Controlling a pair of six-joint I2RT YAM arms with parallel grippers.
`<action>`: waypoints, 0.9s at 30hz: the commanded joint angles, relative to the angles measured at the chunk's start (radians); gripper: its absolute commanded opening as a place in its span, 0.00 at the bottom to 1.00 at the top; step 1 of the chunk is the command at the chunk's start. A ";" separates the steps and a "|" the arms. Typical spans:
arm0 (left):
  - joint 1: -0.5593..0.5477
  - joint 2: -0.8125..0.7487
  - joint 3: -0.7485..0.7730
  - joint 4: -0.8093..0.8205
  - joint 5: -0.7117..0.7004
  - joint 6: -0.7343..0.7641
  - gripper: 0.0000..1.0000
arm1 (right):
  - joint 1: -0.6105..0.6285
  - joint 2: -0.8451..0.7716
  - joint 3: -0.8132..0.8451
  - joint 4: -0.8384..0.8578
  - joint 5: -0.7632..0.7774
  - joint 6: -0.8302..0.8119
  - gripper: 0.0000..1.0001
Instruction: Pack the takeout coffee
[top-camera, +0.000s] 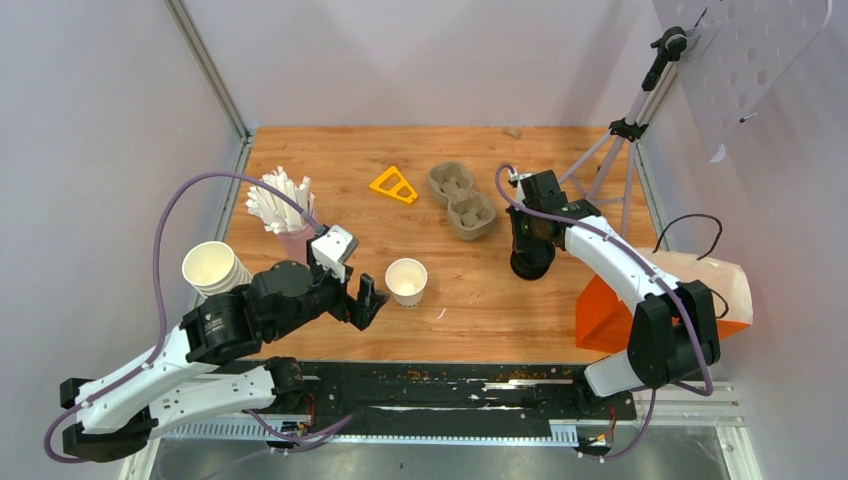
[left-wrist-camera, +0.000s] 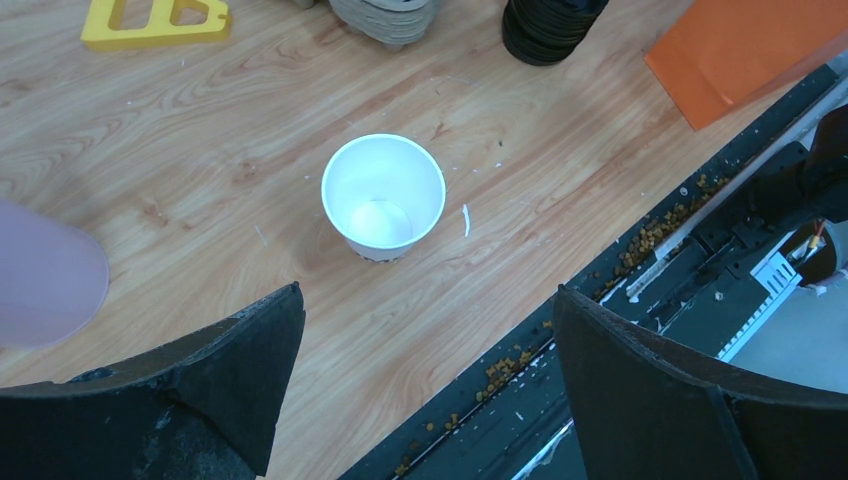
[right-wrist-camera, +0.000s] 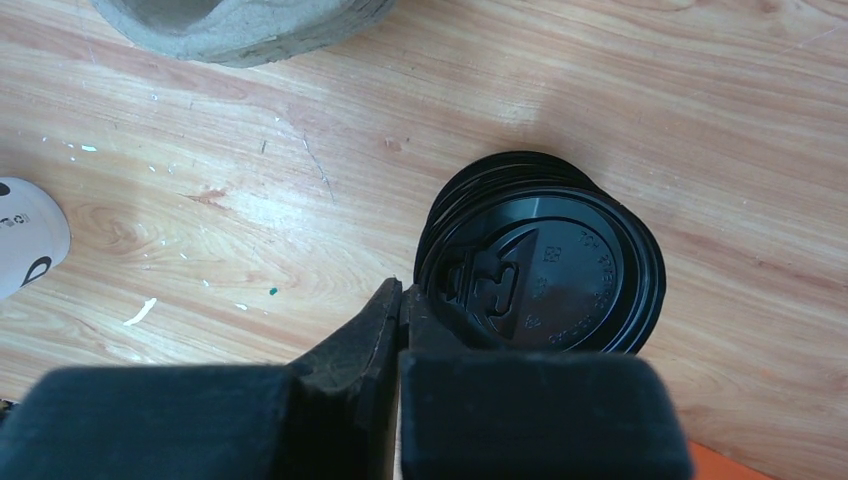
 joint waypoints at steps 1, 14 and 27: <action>-0.006 -0.004 0.005 0.033 0.011 -0.009 1.00 | -0.008 0.000 0.042 0.006 -0.001 0.001 0.03; -0.005 -0.017 0.005 0.022 0.007 -0.009 1.00 | -0.007 0.045 0.061 0.000 0.021 0.000 0.13; -0.005 -0.017 0.006 0.018 0.001 -0.009 1.00 | -0.007 0.038 0.044 0.016 0.045 -0.010 0.00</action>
